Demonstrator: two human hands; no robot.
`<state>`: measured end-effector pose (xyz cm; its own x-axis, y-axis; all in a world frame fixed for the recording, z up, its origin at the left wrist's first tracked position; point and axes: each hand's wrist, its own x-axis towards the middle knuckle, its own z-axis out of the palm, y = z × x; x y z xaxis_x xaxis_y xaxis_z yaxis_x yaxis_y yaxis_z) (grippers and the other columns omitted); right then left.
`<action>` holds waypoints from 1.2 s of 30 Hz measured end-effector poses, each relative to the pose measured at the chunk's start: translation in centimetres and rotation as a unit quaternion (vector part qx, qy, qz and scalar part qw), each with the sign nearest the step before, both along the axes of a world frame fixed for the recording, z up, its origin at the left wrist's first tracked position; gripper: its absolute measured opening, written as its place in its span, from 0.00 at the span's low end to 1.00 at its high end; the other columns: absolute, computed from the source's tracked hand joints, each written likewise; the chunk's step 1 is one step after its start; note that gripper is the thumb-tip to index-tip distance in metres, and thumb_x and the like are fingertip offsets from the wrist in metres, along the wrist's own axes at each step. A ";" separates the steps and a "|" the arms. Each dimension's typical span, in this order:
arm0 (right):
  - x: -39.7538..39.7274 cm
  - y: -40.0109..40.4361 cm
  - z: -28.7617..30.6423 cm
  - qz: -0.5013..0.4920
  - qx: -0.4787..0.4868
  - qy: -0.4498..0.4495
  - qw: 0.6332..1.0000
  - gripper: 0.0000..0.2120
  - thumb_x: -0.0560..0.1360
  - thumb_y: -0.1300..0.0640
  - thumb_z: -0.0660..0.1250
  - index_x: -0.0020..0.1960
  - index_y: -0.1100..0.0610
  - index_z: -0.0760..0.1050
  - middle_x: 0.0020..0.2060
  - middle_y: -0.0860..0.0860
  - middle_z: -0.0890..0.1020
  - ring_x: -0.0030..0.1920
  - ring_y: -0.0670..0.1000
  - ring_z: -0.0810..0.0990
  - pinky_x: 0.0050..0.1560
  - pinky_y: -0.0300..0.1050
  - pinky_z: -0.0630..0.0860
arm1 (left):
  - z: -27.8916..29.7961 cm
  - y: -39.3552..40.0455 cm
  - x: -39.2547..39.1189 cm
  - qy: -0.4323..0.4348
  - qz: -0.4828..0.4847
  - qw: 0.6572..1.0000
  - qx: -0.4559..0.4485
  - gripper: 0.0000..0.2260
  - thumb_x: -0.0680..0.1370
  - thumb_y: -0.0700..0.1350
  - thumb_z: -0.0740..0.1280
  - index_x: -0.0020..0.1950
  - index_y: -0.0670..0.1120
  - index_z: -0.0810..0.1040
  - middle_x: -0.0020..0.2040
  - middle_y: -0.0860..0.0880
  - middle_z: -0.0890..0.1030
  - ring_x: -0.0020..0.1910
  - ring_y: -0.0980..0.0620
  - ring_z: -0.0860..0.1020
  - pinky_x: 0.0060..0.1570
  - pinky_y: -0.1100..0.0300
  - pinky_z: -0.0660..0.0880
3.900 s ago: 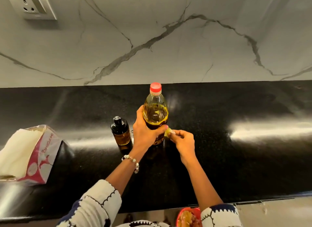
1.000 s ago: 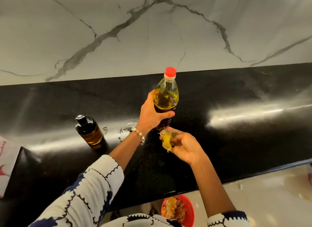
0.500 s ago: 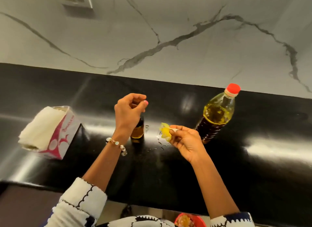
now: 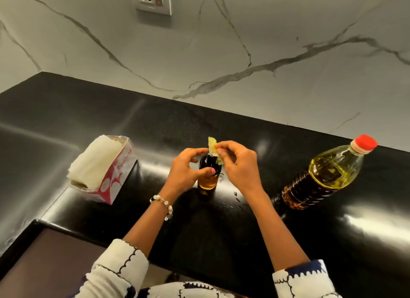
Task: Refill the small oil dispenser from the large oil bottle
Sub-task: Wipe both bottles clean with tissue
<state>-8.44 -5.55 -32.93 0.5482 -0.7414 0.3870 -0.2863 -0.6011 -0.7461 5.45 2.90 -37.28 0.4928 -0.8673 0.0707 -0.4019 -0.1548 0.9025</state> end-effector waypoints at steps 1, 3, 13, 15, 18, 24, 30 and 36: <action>0.2 0.1 -0.2 0.014 -0.036 0.021 0.999 0.09 0.76 0.64 0.67 0.55 0.59 0.80 0.47 0.54 0.84 0.44 0.48 0.81 0.44 0.42 0.78 | -0.2 -0.2 -0.1 -0.009 -0.007 1.000 -0.006 0.24 0.66 0.45 0.79 0.61 0.50 0.78 0.56 0.54 0.78 0.52 0.59 0.76 0.49 0.70 0.71; 0.6 0.4 -0.6 0.038 -0.083 0.070 0.993 0.14 0.76 0.65 0.65 0.61 0.59 0.77 0.50 0.56 0.83 0.48 0.53 0.82 0.50 0.48 0.80 | -0.6 -0.4 -0.3 -0.026 -0.012 0.999 -0.021 0.22 0.66 0.44 0.79 0.59 0.49 0.79 0.54 0.53 0.78 0.49 0.64 0.75 0.49 0.73 0.69; 0.2 1.2 -2.7 0.073 -0.210 0.093 0.971 0.19 0.74 0.61 0.57 0.62 0.65 0.77 0.60 0.59 0.79 0.64 0.57 0.76 0.65 0.48 0.71 | -1.7 -0.9 -0.4 -0.029 -0.004 0.996 -0.087 0.20 0.66 0.44 0.77 0.57 0.53 0.78 0.53 0.55 0.79 0.52 0.61 0.77 0.52 0.68 0.73; 0.1 1.3 -3.1 0.063 -0.226 0.072 0.969 0.17 0.72 0.65 0.64 0.60 0.66 0.78 0.58 0.60 0.81 0.61 0.58 0.78 0.63 0.50 0.74 | -1.7 -0.9 -0.4 -0.030 -0.006 0.995 -0.093 0.20 0.66 0.46 0.77 0.56 0.52 0.79 0.53 0.56 0.79 0.52 0.61 0.77 0.51 0.68 0.73; -0.1 1.3 -3.2 0.051 -0.225 0.048 0.972 0.15 0.69 0.68 0.67 0.55 0.66 0.81 0.53 0.60 0.83 0.56 0.58 0.82 0.58 0.50 0.78 | -1.7 -0.8 -0.5 -0.021 -0.008 0.994 -0.103 0.19 0.65 0.48 0.77 0.55 0.51 0.80 0.52 0.56 0.79 0.51 0.58 0.77 0.50 0.68 0.74; -0.3 -0.2 -1.6 -0.002 -0.108 -0.007 0.994 0.13 0.72 0.71 0.67 0.54 0.62 0.82 0.50 0.55 0.85 0.51 0.51 0.83 0.52 0.48 0.81 | -1.6 -0.7 -0.7 0.014 0.009 0.996 -0.088 0.21 0.66 0.42 0.79 0.56 0.54 0.78 0.53 0.58 0.78 0.51 0.65 0.75 0.46 0.76 0.70; 0.7 2.1 -3.2 0.023 -0.086 0.029 0.996 0.20 0.74 0.70 0.62 0.65 0.64 0.74 0.64 0.59 0.77 0.64 0.55 0.76 0.65 0.48 0.73 | -2.0 -0.6 -0.7 0.011 0.010 0.995 -0.101 0.20 0.67 0.39 0.77 0.57 0.52 0.79 0.52 0.60 0.78 0.50 0.62 0.76 0.45 0.70 0.72; 1.4 4.1 -3.5 -0.100 -0.053 -0.023 0.993 0.17 0.73 0.70 0.67 0.62 0.64 0.77 0.52 0.59 0.84 0.52 0.55 0.83 0.61 0.50 0.76 | -1.8 -0.6 -0.9 0.013 0.013 0.994 -0.105 0.20 0.68 0.40 0.77 0.56 0.53 0.79 0.53 0.61 0.77 0.51 0.66 0.75 0.47 0.74 0.71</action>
<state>-7.07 -1.47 -36.42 0.3732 -0.7873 0.4908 -0.3748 -0.6119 -0.6965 4.53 2.29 -39.09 0.5197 -0.8213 0.2352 -0.3754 0.0277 0.9264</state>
